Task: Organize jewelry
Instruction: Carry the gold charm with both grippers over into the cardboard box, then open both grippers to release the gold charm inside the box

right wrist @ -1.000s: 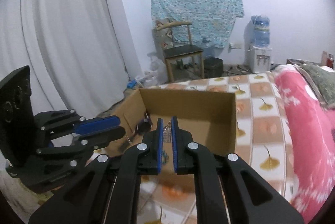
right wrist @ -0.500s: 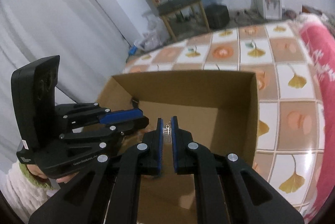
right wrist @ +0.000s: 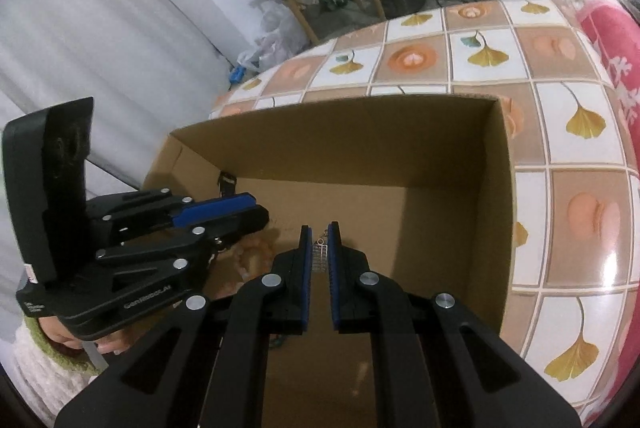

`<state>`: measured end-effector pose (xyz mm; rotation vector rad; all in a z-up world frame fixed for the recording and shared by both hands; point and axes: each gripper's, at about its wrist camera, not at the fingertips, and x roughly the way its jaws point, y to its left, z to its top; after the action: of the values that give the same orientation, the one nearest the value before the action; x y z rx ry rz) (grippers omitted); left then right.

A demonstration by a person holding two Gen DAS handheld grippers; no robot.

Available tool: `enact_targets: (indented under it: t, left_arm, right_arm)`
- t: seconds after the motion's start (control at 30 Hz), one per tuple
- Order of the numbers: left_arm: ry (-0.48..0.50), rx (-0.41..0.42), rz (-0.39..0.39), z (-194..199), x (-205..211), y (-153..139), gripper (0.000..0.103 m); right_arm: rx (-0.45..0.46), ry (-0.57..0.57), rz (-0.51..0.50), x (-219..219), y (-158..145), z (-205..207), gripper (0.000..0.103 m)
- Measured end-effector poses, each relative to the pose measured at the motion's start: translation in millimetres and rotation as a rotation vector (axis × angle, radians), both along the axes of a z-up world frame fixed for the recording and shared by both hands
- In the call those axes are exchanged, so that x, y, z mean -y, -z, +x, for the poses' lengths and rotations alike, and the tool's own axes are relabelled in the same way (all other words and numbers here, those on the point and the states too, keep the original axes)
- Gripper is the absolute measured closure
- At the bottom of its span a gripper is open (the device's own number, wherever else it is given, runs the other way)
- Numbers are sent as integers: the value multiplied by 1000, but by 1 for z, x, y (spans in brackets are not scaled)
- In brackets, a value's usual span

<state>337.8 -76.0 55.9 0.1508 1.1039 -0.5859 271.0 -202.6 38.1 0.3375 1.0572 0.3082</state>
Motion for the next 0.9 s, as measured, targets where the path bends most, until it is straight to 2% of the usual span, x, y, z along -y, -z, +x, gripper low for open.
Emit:
enact_targets:
  t: [0.07,0.23,0.43,0.57,0.63,0.67,0.77,0.9]
  left_arm:
    - [-3,8,7,0,0,1,88]
    - [-16,43,17,-3,-1,-4,79]
    - [-22,104,21,-14,-5,-20,75]
    - [-14,160,10,-31,-11,-41,68]
    - [-2,192,-14,-46,-18,-55,65]
    - [2,208,-24,-53,-20,-62,63]
    - [27,268,-76,-87,-32,-85,47]
    - [79,297,-167,-138,-51,-98,34]
  right_arm:
    - [-2,4,-12,0,-1,-1,94]
    - [2,4,-27,1,-2,-4,92]
    - [31,7,-43,-2,-10,-9,75]
    - [83,10,-74,-3,-27,-21,75]
    - [121,5,-80,-3,-41,-35,74]
    - [137,5,-82,-2,-47,-42,70]
    - [209,5,-77,3,-68,-80,52]
    - [274,-1,-77,10,-84,-140,50]
